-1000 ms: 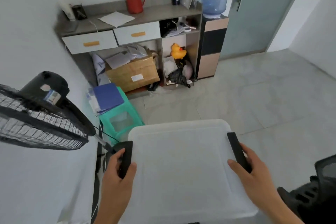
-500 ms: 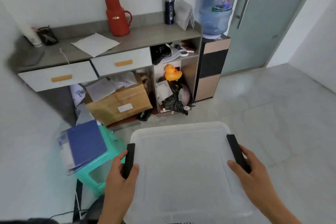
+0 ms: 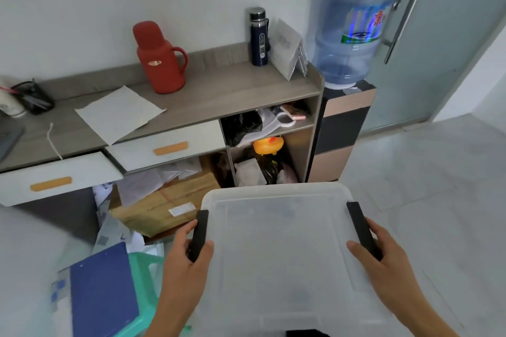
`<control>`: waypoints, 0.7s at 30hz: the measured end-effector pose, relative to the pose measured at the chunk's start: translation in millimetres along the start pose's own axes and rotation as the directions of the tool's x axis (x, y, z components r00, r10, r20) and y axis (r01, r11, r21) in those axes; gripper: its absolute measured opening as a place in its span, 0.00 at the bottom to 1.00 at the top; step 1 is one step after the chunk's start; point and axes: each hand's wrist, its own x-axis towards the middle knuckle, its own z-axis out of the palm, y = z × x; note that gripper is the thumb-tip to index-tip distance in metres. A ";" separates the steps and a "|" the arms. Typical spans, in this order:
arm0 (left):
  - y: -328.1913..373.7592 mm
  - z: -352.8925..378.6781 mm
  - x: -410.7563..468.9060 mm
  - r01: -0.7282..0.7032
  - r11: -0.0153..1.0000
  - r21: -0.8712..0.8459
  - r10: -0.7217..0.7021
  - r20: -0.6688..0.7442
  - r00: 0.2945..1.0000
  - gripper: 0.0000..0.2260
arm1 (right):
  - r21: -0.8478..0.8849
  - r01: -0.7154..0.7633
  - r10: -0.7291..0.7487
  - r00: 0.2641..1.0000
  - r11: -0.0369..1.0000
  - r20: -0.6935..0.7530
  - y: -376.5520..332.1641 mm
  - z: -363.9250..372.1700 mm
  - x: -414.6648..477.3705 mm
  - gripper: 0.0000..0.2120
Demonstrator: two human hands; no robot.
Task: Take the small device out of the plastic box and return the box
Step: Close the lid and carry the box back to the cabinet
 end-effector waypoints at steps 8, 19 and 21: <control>76.2 29.3 114.4 -0.034 0.997 -0.063 0.027 -0.117 0.993 0.17 | -0.097 0.143 -0.130 0.982 0.985 0.135 -103.4 17.4 173.4 0.25; 136.1 16.5 299.4 -0.127 0.991 -0.045 0.117 -0.181 0.976 0.21 | -0.157 0.303 -0.283 0.949 0.940 0.137 -216.9 88.8 332.4 0.27; 145.8 12.9 339.0 -0.149 0.988 -0.039 0.141 -0.168 0.976 0.22 | -0.170 0.311 -0.298 0.950 0.935 0.095 -235.6 103.6 356.3 0.27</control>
